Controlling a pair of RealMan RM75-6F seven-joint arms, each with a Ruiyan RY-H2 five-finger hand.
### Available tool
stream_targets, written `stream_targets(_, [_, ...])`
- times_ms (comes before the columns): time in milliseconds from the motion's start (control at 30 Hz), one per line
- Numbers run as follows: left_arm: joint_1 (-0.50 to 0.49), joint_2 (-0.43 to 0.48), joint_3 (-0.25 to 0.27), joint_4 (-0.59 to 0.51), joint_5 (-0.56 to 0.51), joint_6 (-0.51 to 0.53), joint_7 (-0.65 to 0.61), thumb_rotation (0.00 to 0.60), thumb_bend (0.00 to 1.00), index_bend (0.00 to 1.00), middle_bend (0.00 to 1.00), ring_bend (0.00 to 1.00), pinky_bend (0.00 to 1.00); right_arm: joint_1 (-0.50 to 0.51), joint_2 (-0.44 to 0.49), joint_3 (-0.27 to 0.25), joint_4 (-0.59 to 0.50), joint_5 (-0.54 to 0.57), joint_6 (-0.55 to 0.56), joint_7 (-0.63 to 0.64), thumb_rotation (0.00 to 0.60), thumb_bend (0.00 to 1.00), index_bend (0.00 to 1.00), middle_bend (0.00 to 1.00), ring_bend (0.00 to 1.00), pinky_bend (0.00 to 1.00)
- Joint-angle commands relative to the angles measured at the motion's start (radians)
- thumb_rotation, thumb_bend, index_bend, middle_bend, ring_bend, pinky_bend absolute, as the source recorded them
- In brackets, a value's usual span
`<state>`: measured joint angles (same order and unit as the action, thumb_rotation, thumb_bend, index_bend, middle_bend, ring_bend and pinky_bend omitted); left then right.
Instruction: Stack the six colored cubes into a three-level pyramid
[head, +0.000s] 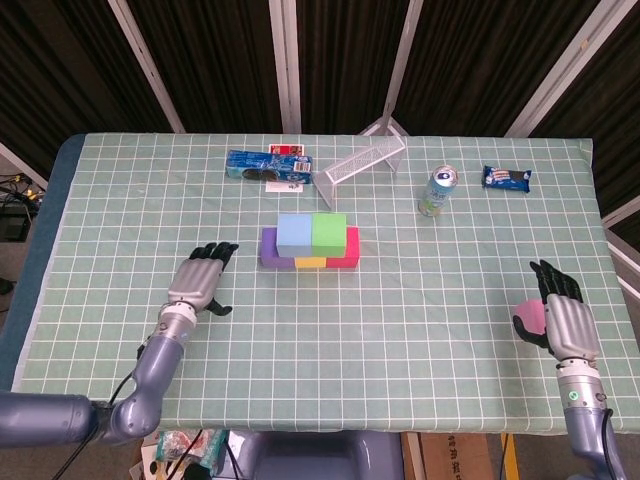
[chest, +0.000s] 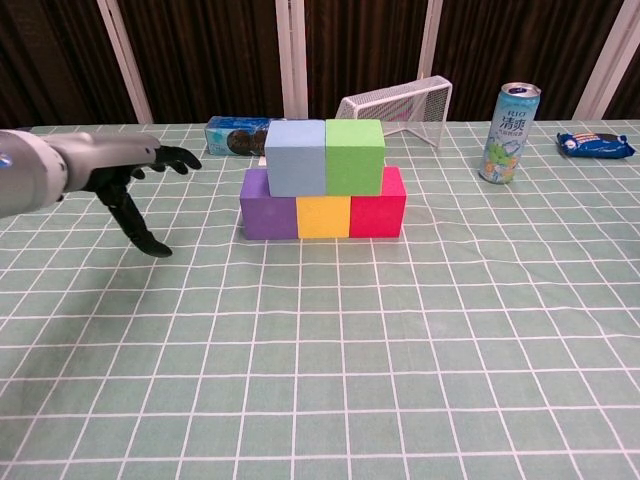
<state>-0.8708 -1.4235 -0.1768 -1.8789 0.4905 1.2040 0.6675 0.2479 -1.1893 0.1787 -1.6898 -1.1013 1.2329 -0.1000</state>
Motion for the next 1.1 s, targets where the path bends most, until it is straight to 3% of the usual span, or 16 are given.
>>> stream_targets(33, [0.125,0.114,0.07,-0.147,0.206,0.109,-0.123,0.6,0.2,0.0,0.03,0.0,0.08,0.001,0.001,-0.002,-0.001,-0.003,0.002,-0.008,0.6,0.38,0.0,0.0,0.0,0.0])
stream_targets(233, [0.254,0.198,0.143,-0.24,0.461,0.23,-0.249,0.6,0.16,0.0,0.0,0.0,0.08,0.005,0.009,-0.016,-0.007,-0.004,-0.003,-0.054,0.6,0.38,0.0,0.0,0.0,0.0])
stream_targets(300, [0.277,0.228,0.167,-0.262,0.523,0.254,-0.244,0.6,0.15,0.0,0.0,0.0,0.07,0.009,0.013,-0.02,-0.012,-0.003,-0.006,-0.076,0.6,0.38,0.0,0.0,0.0,0.0])
stream_targets(500, [0.323,0.272,0.175,-0.295,0.67,0.351,-0.203,0.6,0.15,0.0,0.0,0.0,0.07,0.02,0.034,-0.032,-0.035,0.018,-0.025,-0.142,0.6,0.32,0.0,0.0,0.0,0.0])
stream_targets(800, [0.361,0.289,0.161,-0.332,0.727,0.367,-0.213,0.6,0.15,0.0,0.0,0.0,0.07,0.028,0.094,-0.049,-0.064,0.091,-0.066,-0.212,0.6,0.31,0.0,0.0,0.0,0.0])
stream_targets(1100, [0.379,0.294,0.147,-0.35,0.753,0.34,-0.212,0.6,0.15,0.0,0.0,0.0,0.07,0.054,0.124,-0.103,0.004,0.11,-0.172,-0.264,0.6,0.31,0.0,0.0,0.0,0.0])
